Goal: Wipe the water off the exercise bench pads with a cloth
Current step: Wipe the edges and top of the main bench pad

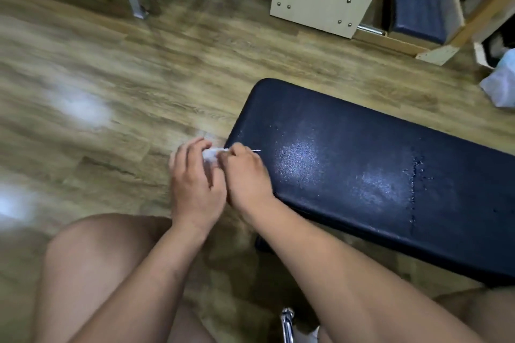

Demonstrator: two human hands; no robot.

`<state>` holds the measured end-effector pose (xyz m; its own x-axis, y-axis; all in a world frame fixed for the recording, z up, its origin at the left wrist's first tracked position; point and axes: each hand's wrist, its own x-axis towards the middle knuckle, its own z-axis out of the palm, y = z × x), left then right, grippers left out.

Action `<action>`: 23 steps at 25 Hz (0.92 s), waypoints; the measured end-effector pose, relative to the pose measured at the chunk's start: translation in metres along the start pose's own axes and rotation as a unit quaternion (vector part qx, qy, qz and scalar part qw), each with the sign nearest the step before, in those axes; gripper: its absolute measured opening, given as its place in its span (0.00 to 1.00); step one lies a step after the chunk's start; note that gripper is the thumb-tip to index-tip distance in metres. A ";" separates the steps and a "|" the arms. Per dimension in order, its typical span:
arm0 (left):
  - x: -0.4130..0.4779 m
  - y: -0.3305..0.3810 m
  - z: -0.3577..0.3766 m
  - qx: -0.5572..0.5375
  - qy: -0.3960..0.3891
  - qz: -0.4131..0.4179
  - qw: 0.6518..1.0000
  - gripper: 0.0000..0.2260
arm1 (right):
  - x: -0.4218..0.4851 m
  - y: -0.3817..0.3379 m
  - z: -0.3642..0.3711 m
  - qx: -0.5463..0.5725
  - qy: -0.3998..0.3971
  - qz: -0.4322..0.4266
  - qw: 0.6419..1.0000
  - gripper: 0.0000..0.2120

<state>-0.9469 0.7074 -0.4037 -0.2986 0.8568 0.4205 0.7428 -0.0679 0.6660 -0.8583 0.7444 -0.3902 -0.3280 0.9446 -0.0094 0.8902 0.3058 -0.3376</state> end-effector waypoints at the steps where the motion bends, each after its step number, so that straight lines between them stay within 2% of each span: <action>1: 0.000 0.003 0.002 0.007 -0.006 0.025 1.000 0.15 | -0.021 0.019 -0.002 -0.002 0.011 -0.011 1.000 0.10; 3: -0.003 0.016 0.019 0.011 -0.060 0.096 0.993 0.16 | -0.079 0.078 -0.012 0.007 0.046 0.031 0.998 0.14; 5: -0.013 0.031 0.045 0.020 -0.119 0.152 0.981 0.16 | -0.142 0.147 -0.036 -0.027 0.085 0.119 0.989 0.16; 6: -0.019 0.035 0.056 0.031 -0.144 0.169 0.975 0.15 | -0.172 0.179 -0.053 -0.054 0.101 0.189 0.975 0.16; 9: -0.029 0.038 0.073 0.064 -0.194 0.196 0.959 0.18 | -0.224 0.233 -0.092 -0.085 0.131 0.400 0.903 0.14; 11: -0.027 0.040 0.071 0.072 -0.193 0.213 0.955 0.19 | -0.214 0.229 -0.086 -0.085 0.156 0.448 0.876 0.11; 13: -0.023 0.045 0.068 0.067 -0.181 0.211 0.958 0.18 | -0.182 0.199 -0.061 -0.074 0.159 0.401 0.899 0.12; 15: -0.015 0.057 0.067 0.054 -0.176 0.192 0.964 0.19 | -0.137 0.152 -0.034 -0.041 0.161 0.288 0.943 0.13; 17: -0.009 0.075 0.071 0.034 -0.182 0.172 0.968 0.21 | -0.101 0.117 -0.026 -0.022 0.128 0.211 0.969 0.12; 19: -0.009 0.093 0.077 0.014 -0.185 0.161 0.969 0.21 | -0.093 0.113 -0.034 -0.034 0.087 0.159 0.983 0.10; 21: -0.008 0.108 0.085 0.005 -0.193 0.182 0.964 0.19 | -0.117 0.141 -0.048 -0.071 0.107 0.145 0.981 0.10; 23: -0.010 0.118 0.100 0.005 -0.205 0.209 0.956 0.17 | -0.161 0.187 -0.067 -0.068 0.117 0.218 0.966 0.16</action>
<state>-0.7961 0.7422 -0.3910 0.2843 0.8847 0.3695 0.7523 -0.4448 0.4860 -0.6178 0.6571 -0.3886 0.1549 0.9833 0.0960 0.9663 -0.1305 -0.2219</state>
